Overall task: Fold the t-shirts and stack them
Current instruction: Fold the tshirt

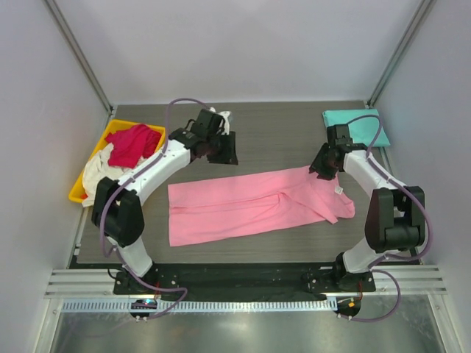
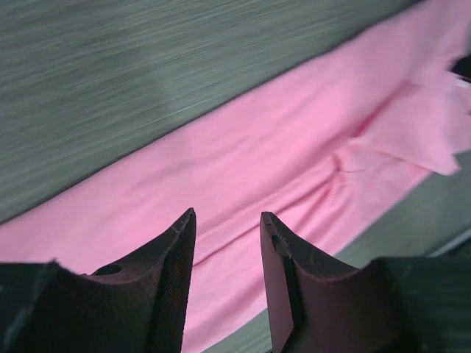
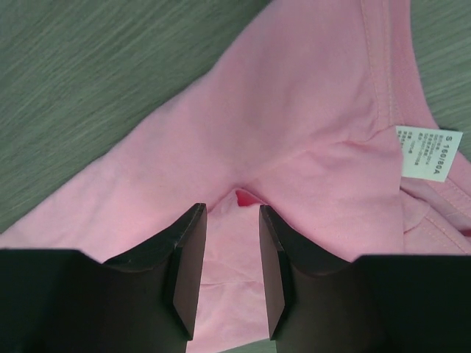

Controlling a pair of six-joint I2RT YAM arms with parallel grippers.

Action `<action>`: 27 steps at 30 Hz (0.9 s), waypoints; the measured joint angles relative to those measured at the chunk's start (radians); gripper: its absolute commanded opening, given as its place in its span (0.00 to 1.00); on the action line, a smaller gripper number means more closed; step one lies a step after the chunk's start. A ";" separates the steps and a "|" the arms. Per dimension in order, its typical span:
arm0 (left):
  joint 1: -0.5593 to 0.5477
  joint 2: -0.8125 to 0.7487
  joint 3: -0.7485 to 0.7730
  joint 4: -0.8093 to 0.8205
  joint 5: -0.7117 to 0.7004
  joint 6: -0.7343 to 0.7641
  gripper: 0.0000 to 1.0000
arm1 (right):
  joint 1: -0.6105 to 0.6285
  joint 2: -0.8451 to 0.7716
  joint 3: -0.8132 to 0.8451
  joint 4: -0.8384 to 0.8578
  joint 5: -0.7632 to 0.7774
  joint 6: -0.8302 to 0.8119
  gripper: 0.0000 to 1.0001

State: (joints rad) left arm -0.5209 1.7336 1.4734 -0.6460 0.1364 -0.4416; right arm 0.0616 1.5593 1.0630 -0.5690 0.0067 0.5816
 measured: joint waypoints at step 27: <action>-0.222 0.328 0.057 0.264 0.224 -0.106 0.40 | 0.114 0.122 0.048 -0.058 0.104 -0.031 0.01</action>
State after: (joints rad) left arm -0.7433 2.0621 1.5307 -0.3824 0.3599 -0.5480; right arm 0.1753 1.6814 1.1107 -0.6273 0.1104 0.5507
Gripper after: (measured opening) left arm 0.394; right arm 0.034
